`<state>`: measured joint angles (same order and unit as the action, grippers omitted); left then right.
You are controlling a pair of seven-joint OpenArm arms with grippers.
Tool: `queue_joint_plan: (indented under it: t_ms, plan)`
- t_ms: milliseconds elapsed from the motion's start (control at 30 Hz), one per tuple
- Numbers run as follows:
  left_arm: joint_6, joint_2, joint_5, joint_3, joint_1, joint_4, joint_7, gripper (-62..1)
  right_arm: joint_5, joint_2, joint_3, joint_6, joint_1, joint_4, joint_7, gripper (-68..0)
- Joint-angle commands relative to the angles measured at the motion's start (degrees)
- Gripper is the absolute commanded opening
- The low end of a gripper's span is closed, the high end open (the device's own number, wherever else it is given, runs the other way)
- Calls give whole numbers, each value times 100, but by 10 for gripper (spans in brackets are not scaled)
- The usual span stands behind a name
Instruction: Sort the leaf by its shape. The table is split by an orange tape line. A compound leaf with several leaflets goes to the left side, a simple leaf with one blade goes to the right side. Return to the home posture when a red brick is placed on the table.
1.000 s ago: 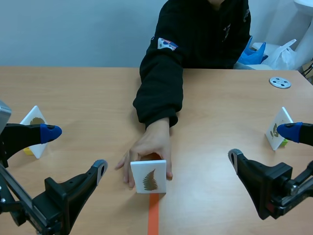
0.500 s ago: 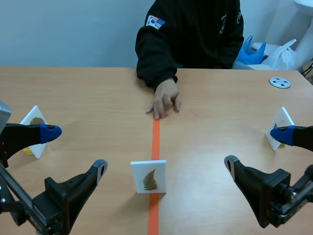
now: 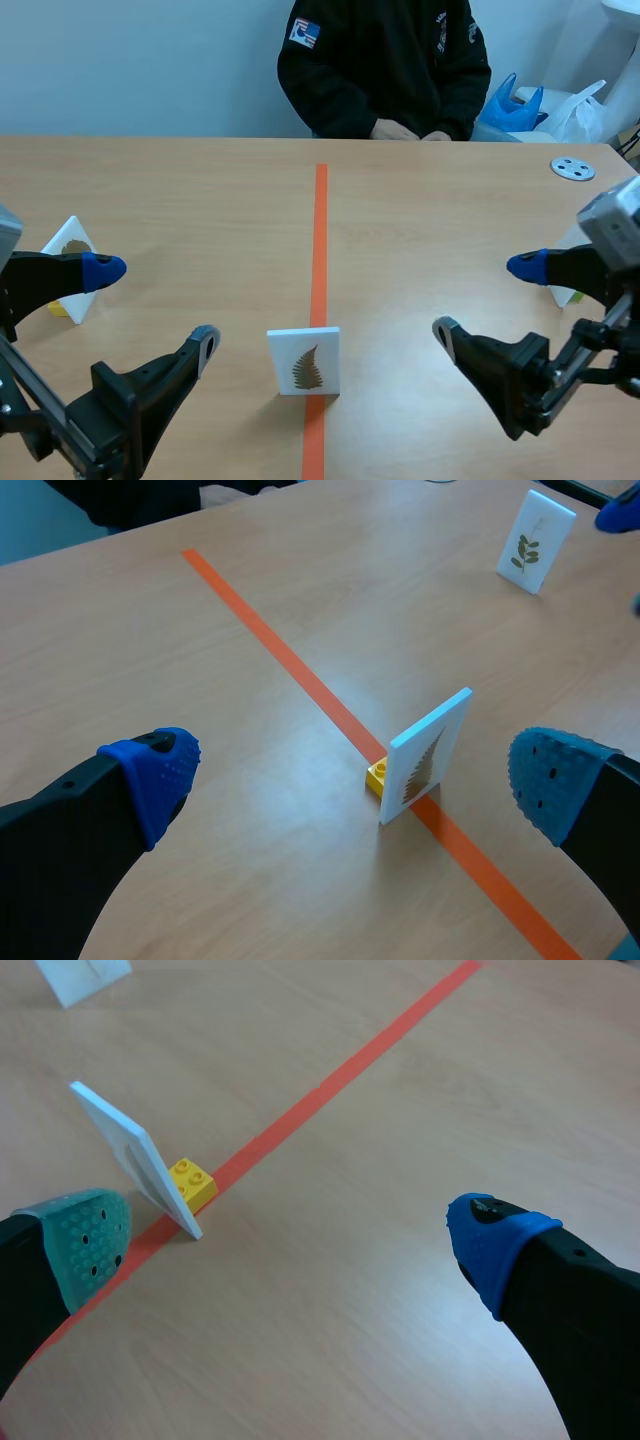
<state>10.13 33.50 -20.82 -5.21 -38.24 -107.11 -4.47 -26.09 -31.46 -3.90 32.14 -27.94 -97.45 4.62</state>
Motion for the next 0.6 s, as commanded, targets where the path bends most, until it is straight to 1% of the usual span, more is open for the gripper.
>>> queue_joint_plan:
  t_ms: [0, 200, 300, 433, 500, 567]
  plan:
    - [11, 2, -37, 42, 17, -57, -63, 14, 0, -59, -142, 72, 219, 68, 136, 4]
    - [11, 2, -37, 42, 17, -57, -68, 14, 573, -57, -1021, 72, 872, 623, 485, 4]
    - [11, 2, -37, 42, 17, -57, -68, 14, 852, -24, -1471, 61, 1233, 975, 776, 4]
    - [9, 2, -37, 42, 17, -57, -90, 14, 1268, 225, -1954, 31, 1707, 1576, 1045, 4]
    - [9, 2, -37, 42, 17, -57, -105, 14, 1416, 389, -2181, 22, 1947, 1937, 1196, 4]
    - [9, 0, -37, 42, 17, -57, -107, 14, 1467, 564, -2406, 4, 2177, 2297, 1331, 4]
